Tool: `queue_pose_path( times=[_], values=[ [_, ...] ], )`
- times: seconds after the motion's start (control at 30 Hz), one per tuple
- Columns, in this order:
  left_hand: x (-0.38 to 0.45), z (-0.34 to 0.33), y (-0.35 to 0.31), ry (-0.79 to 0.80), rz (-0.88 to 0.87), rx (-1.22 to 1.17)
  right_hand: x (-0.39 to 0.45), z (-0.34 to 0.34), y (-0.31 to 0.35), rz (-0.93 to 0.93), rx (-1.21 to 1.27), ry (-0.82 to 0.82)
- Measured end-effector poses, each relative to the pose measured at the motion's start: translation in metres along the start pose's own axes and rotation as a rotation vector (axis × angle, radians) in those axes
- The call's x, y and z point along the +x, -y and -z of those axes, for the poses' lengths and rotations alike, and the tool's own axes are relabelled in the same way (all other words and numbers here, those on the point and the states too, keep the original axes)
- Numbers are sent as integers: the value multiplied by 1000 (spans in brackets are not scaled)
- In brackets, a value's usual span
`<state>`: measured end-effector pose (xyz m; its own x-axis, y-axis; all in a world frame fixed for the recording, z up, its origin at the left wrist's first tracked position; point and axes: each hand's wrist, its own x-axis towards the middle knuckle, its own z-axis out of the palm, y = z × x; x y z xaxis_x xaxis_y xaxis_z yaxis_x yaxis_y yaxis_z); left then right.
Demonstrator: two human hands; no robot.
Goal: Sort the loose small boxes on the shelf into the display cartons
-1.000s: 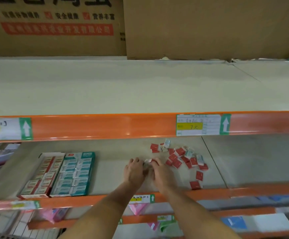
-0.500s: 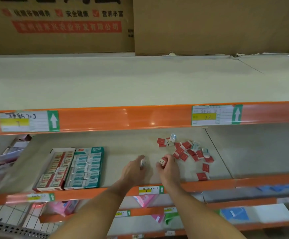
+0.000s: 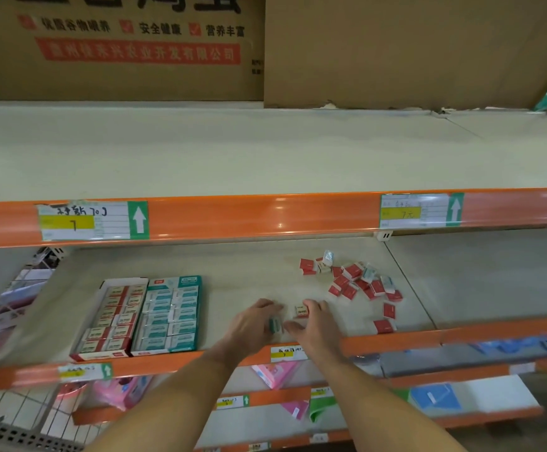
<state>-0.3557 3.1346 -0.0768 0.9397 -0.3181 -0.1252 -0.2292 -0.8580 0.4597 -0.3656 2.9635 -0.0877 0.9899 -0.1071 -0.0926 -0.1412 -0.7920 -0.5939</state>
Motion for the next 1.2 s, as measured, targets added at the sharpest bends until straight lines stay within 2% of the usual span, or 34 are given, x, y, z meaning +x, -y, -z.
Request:
queue_pose_path(
  times=[0.1,0.23,0.33,0.63,0.93,1.2],
  values=[
    [1,2,-3,12,-8,34,-2,-2,1,25,-48,-43],
    [3,7,-3,2,83,94,-3,0,2,29,-68,-52],
    [2,7,3,-26,159,31,-4,1,3,42,-102,-26],
    [-5,2,10,-67,62,21,-13,0,5,70,9,26],
    [-5,23,15,-95,17,78,-14,3,17,133,-41,-24],
    [-16,58,37,-185,35,-39,-8,-5,56,172,-69,-49]
  ],
)
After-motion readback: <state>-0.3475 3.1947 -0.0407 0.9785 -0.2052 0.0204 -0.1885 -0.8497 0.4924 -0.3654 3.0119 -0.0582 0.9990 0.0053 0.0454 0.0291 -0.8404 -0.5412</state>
